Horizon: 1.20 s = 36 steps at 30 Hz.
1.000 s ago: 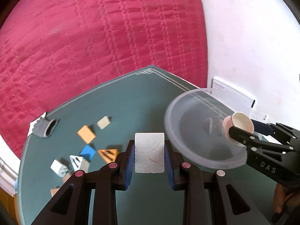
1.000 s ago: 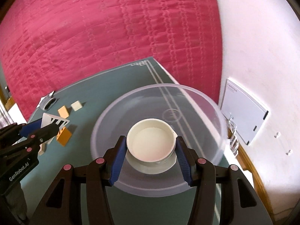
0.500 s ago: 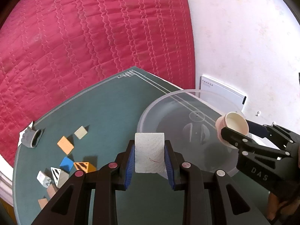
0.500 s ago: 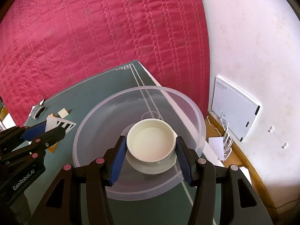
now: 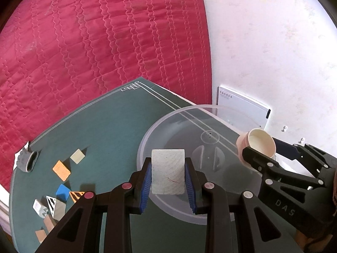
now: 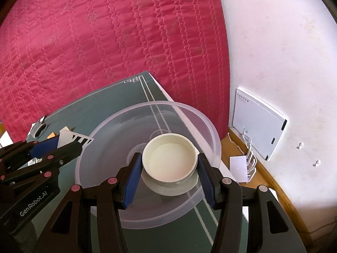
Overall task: Organize rigid objects
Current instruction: 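Lower the striped block into the basin and open the left tool while the right tool releases the bowl there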
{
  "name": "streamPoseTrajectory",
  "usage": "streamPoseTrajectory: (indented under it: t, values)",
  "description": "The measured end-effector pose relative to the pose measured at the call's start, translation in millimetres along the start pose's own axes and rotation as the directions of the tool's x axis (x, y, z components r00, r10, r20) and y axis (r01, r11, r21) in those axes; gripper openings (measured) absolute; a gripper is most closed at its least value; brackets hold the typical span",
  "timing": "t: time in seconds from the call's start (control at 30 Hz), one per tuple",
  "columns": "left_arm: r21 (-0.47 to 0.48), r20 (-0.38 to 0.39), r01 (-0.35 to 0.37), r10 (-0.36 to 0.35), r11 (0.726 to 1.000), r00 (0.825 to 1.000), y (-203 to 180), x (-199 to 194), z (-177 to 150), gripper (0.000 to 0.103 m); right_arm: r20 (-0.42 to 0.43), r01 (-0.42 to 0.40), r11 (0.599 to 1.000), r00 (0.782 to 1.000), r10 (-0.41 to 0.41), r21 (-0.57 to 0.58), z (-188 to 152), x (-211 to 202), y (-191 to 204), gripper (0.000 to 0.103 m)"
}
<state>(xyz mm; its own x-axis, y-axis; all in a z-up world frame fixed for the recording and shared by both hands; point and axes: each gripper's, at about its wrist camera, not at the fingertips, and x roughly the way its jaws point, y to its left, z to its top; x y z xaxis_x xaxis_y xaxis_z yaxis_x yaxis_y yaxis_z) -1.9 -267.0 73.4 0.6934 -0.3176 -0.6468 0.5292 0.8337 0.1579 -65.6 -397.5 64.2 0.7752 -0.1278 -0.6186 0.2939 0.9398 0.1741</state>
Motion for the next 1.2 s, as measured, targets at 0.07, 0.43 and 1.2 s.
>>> streamPoseTrajectory:
  t: [0.07, 0.43, 1.2]
  values:
    - [0.0, 0.0, 0.003, -0.003, 1.0, 1.0, -0.9, 1.5, 0.5, 0.031, 0.001, 0.002, 1.0, 1.0, -0.002, 0.001, -0.2, 0.5, -0.1, 0.054]
    - [-0.014, 0.002, 0.03, -0.03, 0.999, 1.0, -2.0, 8.8, 3.4, 0.056, 0.005, 0.016, 1.0, 1.0, -0.016, 0.021, 1.7, 3.2, -5.0, 0.054]
    - [-0.071, 0.017, -0.036, 0.037, 0.997, 0.999, 20.7, 2.2, -3.1, 0.096, -0.003, 0.026, 0.999, 1.0, -0.026, 0.029, -2.7, 4.5, -3.4, 0.056]
